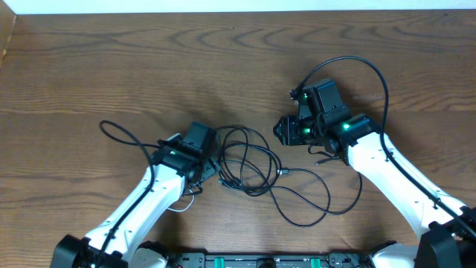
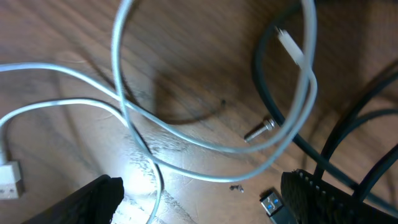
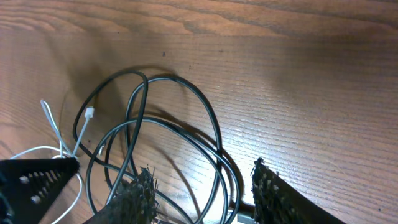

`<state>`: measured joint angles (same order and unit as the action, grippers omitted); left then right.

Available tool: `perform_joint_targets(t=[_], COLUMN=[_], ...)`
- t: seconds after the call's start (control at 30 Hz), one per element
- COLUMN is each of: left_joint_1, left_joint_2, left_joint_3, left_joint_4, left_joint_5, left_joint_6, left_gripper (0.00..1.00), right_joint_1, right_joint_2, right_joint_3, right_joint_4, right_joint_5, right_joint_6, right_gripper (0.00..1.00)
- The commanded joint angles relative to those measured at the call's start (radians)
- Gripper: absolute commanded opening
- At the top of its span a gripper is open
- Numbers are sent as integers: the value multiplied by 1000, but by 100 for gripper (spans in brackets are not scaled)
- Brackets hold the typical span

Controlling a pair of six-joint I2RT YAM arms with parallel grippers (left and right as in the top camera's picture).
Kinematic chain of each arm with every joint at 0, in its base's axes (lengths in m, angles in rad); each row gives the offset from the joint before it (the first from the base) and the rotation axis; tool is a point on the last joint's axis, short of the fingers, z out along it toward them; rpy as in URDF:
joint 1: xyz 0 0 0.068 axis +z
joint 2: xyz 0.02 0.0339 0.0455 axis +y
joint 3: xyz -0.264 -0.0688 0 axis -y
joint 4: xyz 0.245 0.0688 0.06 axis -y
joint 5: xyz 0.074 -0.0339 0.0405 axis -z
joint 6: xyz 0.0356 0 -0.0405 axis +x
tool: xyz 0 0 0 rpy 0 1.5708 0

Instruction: Untangle cables

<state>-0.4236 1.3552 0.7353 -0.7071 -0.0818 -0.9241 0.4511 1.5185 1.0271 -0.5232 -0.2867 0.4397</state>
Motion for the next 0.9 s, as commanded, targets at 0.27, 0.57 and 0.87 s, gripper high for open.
perform_joint_targets(t=[0.27, 0.57, 0.87], left_joint_1=[-41, -43, -42], left_joint_2=[20, -274, -518], left_joint_3=[27, 91, 87], left_joint_4=[24, 0, -358], left_joint_5=[-146, -56, -122], left_joint_6=[97, 91, -240], left_gripper=[87, 88, 96], right_joint_1=[-4, -4, -4], right_joint_2=[-8, -7, -6], right_joint_3=[5, 5, 3], right_joint_4=[-14, -42, -49], right_joint_5=[8, 27, 27], right_joint_6=[-47, -72, -82], right_gripper=[48, 49, 50])
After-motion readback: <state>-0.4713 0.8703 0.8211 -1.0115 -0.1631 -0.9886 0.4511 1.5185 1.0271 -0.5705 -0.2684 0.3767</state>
